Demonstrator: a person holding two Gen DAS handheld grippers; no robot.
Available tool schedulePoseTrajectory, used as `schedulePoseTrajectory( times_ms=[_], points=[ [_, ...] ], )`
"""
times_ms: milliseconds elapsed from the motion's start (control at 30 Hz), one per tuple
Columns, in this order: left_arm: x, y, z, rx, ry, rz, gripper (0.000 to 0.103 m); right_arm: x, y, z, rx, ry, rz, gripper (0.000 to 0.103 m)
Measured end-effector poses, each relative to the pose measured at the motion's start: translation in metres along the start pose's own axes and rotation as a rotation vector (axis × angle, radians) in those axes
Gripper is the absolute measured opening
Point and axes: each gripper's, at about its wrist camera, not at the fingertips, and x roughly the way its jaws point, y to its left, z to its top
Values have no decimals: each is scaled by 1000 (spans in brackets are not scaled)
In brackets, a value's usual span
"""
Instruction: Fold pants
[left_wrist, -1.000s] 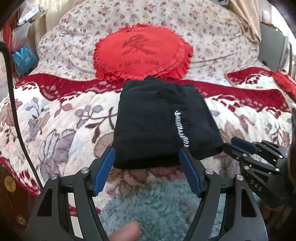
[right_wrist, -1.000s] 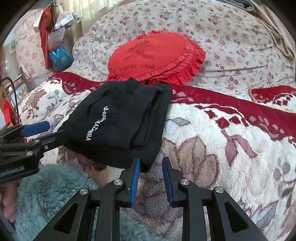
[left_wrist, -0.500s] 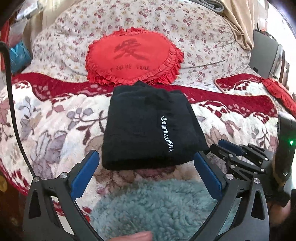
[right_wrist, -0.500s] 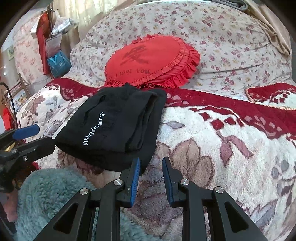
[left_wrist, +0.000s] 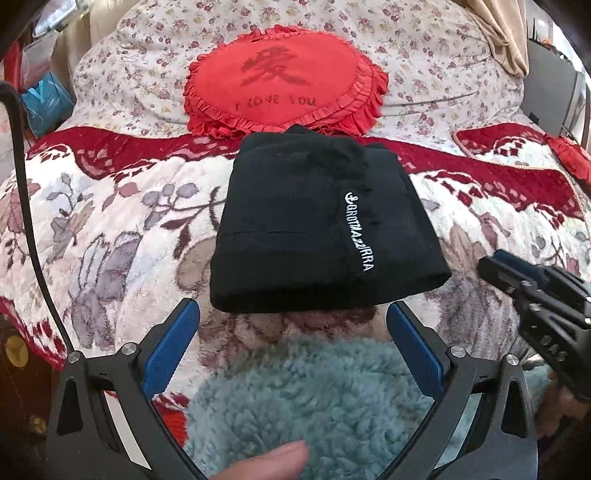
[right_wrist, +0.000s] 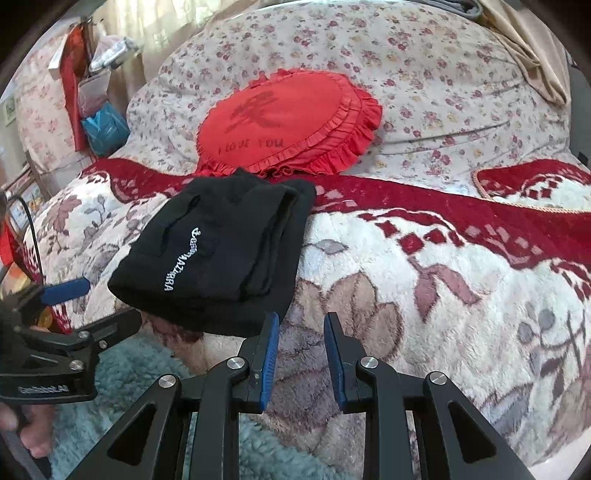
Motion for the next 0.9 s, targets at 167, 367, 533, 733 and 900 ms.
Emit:
schedulePoseTrajectory(
  times_ms=[167, 367, 533, 733, 900],
  points=[
    [1, 1, 1, 13, -11, 38, 102, -9, 7, 3, -12, -7, 0, 24],
    [6, 10, 6, -33, 12, 7, 102, -14, 17, 1, -53, -7, 11, 24],
    [5, 13, 4, -59, 13, -9, 102, -16, 19, 0, -39, 4, 4, 25],
    [3, 15, 3, -66, -3, -19, 102, -6, 16, -3, -27, 26, -25, 31],
    [-5, 10, 2, -32, -37, -18, 102, 9, 10, -8, -18, 61, -46, 31]
  ],
)
